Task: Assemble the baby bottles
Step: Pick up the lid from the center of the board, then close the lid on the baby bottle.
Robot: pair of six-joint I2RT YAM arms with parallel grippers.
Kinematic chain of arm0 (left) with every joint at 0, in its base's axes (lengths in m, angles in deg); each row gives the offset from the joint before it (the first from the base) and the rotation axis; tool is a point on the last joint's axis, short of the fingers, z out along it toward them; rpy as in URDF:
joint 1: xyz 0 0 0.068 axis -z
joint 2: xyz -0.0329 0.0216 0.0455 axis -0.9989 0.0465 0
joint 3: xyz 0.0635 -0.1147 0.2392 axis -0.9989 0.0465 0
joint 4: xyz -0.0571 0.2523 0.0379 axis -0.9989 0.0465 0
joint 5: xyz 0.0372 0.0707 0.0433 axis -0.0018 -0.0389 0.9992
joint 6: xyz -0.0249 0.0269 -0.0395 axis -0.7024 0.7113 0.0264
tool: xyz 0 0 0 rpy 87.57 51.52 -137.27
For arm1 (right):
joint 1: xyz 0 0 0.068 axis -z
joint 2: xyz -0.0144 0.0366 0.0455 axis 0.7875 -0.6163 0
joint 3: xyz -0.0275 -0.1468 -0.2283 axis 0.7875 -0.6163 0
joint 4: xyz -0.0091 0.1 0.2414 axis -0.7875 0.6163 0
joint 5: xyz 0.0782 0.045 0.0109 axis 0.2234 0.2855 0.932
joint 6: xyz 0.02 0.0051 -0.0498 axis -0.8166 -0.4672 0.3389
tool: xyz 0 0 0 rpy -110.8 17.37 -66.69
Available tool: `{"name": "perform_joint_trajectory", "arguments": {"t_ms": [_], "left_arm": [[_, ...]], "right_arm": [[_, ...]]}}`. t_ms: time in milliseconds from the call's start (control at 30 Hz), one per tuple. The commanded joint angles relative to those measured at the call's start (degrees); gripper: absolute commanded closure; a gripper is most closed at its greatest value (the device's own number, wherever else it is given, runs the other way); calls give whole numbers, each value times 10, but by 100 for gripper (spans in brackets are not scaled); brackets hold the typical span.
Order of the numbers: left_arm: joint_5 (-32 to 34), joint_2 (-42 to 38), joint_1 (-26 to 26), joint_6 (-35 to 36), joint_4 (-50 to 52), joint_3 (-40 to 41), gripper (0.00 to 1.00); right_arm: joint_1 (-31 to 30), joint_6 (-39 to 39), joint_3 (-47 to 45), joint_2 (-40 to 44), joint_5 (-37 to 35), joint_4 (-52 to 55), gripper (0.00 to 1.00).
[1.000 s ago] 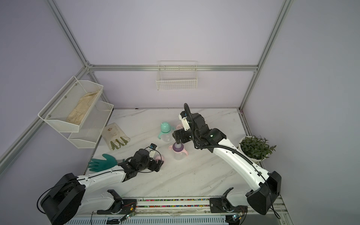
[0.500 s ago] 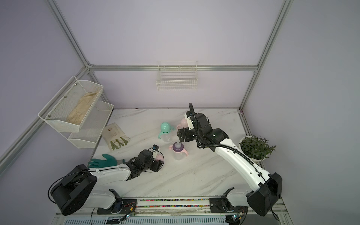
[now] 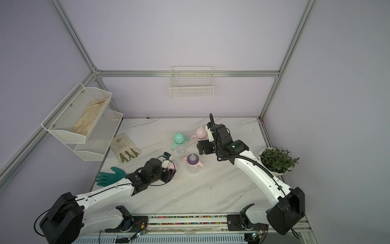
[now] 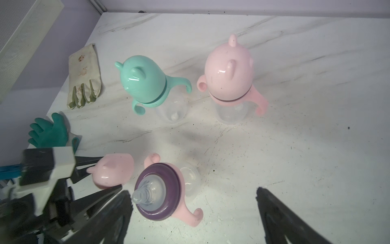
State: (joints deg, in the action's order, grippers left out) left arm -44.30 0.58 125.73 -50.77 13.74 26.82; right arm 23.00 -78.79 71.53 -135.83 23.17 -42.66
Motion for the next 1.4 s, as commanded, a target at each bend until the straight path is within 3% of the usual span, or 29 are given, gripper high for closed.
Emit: {"name": "perform_joint_trajectory", "arguments": {"t_ms": [0,300,533,833,1367], "left_arm": [[-40,-41,3,48,47,-92,42],[-98,43,4,107,124,-292,42],[-157,133,14,122,135,-385,41],[-199,199,37,153,158,-413,38],[-148,239,42,162,184,-418,34]], "right_arm": [[11,-9,-6,12,-3,-9,5],[34,-7,-24,23,1,-13,5],[46,-11,-47,48,-7,-10,5],[64,-14,-76,74,-11,-7,5],[72,-6,-84,63,2,-10,5]]}}
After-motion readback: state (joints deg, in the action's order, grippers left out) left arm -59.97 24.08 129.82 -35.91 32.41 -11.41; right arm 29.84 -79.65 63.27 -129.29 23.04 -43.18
